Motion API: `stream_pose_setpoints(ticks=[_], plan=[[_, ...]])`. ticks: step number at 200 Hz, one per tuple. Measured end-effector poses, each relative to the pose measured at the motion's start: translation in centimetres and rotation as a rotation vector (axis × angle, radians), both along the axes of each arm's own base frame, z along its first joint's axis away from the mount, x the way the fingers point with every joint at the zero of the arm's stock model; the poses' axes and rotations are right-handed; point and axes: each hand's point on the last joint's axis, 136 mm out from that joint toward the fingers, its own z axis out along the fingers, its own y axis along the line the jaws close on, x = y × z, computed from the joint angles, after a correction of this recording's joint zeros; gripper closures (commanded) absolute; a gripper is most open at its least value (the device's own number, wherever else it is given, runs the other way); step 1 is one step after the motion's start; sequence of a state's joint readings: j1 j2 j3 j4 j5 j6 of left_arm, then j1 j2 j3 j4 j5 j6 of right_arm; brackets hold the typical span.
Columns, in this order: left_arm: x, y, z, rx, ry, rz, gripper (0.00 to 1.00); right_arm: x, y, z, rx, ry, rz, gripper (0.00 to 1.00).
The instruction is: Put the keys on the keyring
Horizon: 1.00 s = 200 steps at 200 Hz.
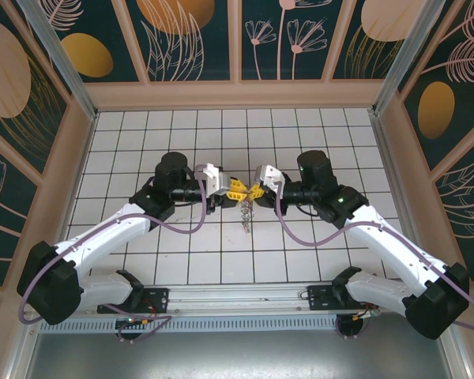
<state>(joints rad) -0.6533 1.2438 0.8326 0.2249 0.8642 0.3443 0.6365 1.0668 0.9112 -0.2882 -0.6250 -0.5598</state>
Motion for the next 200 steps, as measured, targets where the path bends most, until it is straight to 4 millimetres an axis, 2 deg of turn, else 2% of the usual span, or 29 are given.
stream_pose_setpoints(ticks=[21, 75, 136, 193, 200], plan=[[-0.1, 0.2, -1.0, 0.049, 0.016, -0.002, 0.78, 0.1, -0.2, -0.3, -0.015, -0.002, -0.007, 1.0], [0.3, 0.3, -1.9, 0.114, 0.026, 0.01, 0.77, 0.2, -0.3, -0.8, -0.039, -0.006, -0.012, 1.0], [0.8, 0.1, -1.0, 0.116, 0.017, 0.016, 0.71, 0.5, 0.0, -1.6, -0.094, -0.017, -0.018, 1.0], [1.6, -0.4, -2.3, 0.17, 0.049, 0.023, 0.81, 0.5, 0.2, -2.0, -0.115, -0.022, -0.024, 1.0], [1.6, -0.3, -2.4, 0.174, 0.05, 0.023, 0.84, 0.5, 0.2, -2.0, -0.115, -0.023, -0.025, 1.0]])
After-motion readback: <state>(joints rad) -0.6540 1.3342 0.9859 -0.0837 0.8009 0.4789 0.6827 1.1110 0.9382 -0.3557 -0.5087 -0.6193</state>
